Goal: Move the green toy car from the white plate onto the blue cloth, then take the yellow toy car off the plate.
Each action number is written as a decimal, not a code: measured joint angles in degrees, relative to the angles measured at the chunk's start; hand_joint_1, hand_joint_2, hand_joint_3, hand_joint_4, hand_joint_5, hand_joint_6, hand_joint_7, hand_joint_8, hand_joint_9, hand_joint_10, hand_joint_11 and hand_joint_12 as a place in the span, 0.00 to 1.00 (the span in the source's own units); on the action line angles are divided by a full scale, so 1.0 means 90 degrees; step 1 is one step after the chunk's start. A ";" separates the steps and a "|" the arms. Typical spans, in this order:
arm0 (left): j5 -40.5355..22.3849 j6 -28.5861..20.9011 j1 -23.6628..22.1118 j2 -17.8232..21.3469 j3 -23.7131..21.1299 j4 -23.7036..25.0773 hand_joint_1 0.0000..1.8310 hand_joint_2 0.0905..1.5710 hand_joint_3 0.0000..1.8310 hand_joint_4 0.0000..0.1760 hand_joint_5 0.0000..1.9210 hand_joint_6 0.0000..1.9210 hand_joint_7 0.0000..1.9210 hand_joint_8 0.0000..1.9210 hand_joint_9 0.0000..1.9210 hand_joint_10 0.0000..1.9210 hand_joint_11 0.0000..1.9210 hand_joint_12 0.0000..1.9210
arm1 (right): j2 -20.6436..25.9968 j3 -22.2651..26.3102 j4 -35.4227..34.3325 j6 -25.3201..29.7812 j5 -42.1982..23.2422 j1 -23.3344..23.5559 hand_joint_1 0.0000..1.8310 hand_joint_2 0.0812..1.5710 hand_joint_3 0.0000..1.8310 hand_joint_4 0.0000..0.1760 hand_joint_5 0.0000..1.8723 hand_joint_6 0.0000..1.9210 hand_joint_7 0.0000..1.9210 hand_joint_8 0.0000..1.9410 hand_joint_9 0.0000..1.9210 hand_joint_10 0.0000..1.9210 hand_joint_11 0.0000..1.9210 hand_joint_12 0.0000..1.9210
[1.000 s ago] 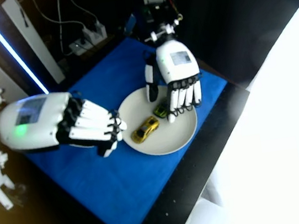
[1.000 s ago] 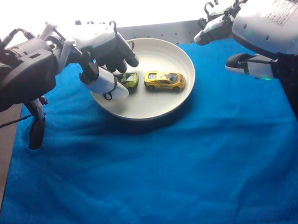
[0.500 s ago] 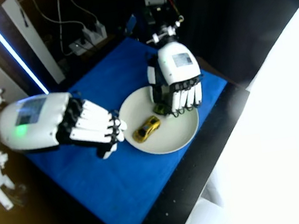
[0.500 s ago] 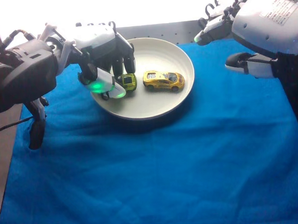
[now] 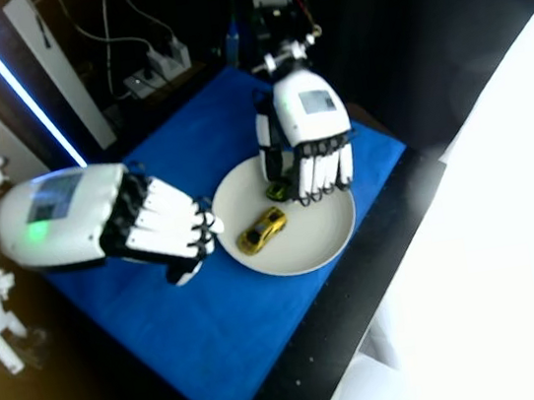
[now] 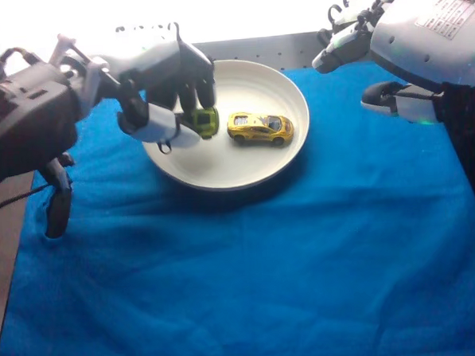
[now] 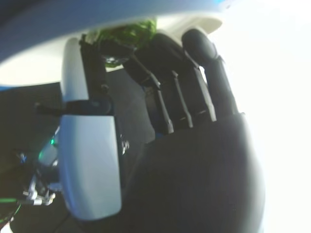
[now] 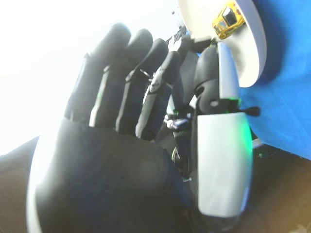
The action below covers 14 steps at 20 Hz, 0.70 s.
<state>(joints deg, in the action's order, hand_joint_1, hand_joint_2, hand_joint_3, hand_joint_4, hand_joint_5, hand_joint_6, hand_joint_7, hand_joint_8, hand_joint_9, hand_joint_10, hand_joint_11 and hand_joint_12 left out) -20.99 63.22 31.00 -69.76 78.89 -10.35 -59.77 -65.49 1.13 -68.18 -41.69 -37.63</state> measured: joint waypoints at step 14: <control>-0.1989 -0.0022 0.1248 0.2127 -0.2613 0.0704 0.69 0.72 0.00 0.00 0.44 0.50 0.49 0.67 0.42 0.73 0.33 0.93 | -0.0002 0.0044 -0.0056 0.0000 -0.0002 0.0000 0.73 0.64 0.00 0.00 0.45 0.00 0.28 0.59 0.25 0.78 0.21 0.99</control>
<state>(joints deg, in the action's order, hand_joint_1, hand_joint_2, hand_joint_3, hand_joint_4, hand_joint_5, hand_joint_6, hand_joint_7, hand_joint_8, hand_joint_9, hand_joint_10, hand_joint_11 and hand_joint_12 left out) -38.89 63.02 42.24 -50.61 55.37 -4.01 -59.79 -65.10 0.62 -68.18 -41.71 -37.63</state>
